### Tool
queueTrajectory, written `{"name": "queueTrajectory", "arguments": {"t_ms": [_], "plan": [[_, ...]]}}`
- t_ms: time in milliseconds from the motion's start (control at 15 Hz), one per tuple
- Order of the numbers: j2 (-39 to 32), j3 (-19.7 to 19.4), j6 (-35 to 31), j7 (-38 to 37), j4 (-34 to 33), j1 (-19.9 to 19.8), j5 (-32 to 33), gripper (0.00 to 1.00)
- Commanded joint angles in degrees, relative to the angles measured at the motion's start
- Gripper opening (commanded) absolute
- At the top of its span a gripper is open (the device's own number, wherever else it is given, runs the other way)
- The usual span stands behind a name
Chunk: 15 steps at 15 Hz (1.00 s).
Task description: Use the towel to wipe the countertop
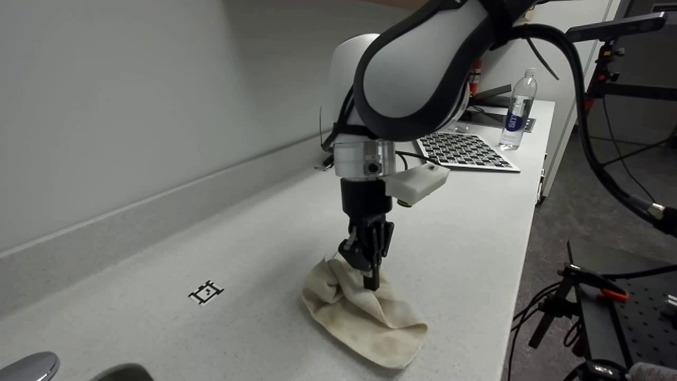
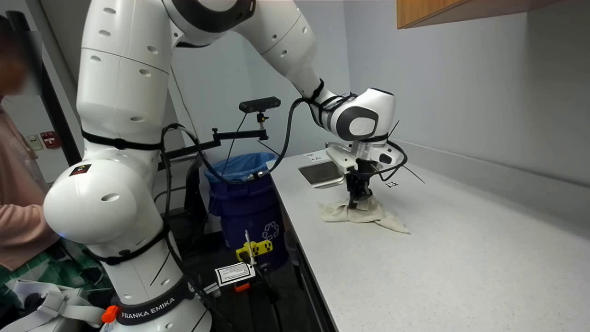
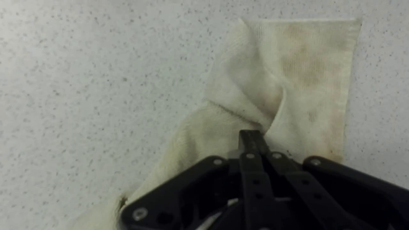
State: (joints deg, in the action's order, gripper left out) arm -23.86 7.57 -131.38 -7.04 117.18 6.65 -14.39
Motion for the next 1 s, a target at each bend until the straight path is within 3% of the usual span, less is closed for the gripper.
{"name": "queueTrajectory", "arguments": {"t_ms": [0, 467, 933], "plan": [[-1.61, -0.08, -0.48, 1.36, -0.91, -0.37, -0.14, 0.0], [-6.97, -1.43, -0.01, -0.09, -6.5, -0.49, 0.39, 0.0], [-13.64, -3.48, 0.04, -2.56, -18.0, 0.43, 3.02, 0.0]]}}
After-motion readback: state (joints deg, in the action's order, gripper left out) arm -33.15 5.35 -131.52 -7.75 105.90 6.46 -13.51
